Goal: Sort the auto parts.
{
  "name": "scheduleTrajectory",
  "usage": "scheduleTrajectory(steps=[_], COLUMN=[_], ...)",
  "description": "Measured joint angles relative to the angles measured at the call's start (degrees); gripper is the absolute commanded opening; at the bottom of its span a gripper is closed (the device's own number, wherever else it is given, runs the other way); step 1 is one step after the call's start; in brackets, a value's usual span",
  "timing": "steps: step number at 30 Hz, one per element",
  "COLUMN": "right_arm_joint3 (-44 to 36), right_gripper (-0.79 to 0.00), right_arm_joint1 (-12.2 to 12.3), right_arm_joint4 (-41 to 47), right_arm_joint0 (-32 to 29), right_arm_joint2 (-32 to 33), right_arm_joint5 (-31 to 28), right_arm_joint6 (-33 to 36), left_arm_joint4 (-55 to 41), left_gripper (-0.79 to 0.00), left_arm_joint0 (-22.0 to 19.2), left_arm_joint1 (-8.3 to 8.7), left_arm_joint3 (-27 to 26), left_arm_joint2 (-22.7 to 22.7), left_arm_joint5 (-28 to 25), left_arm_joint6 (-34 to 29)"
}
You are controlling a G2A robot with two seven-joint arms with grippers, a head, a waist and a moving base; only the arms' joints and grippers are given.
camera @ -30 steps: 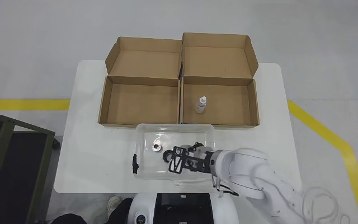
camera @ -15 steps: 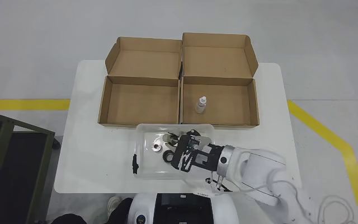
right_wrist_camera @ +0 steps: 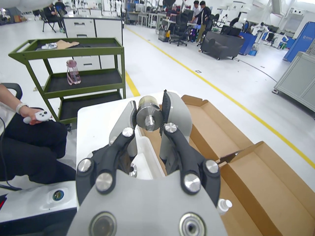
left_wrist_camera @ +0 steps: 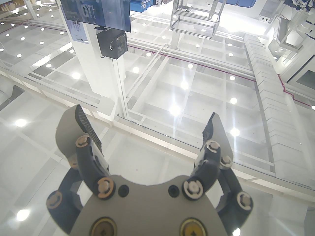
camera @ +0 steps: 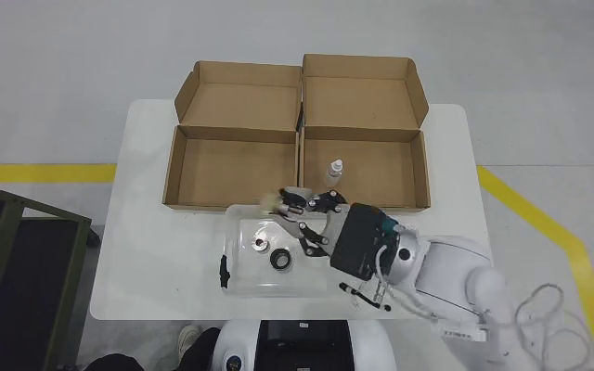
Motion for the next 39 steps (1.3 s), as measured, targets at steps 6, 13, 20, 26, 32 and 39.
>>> scheduleTrajectory(steps=[6,13,20,26,32,39], right_arm_joint3=[0.40,-0.04,1.15,2.57,4.46,3.61], right_gripper=[-0.785,-0.785,-0.785,-0.785,-0.785,-0.785], right_arm_joint1=[-0.11,-0.07,-0.11,-0.04,0.33,1.14], right_arm_joint4=[1.09,0.64,-1.30,-3.26,-2.54,-1.67], right_arm_joint0=[-1.53,-2.72,-2.62,-2.95,-3.76,-5.47], right_arm_joint2=[2.39,3.58,3.93,4.30,5.38,9.40], right_arm_joint5=[1.04,-0.48,-3.88,-4.12,-3.54,-3.76], right_arm_joint6=[-8.05,-11.98,-17.33,-16.60,-8.62,1.06], left_arm_joint4=[0.00,0.00,0.00,0.00,0.00,0.00], left_gripper=[0.000,0.000,0.000,0.000,0.000,0.000], left_arm_joint0=[0.00,0.00,0.00,0.00,0.00,0.00], left_arm_joint1=[0.00,0.00,0.00,0.00,0.00,0.00], left_arm_joint3=[0.00,0.00,0.00,0.00,0.00,0.00], left_arm_joint2=[0.00,0.00,0.00,0.00,0.00,0.00], left_arm_joint5=[0.00,0.00,0.00,0.00,0.00,0.00], left_arm_joint6=[0.00,0.00,0.00,0.00,0.00,0.00])
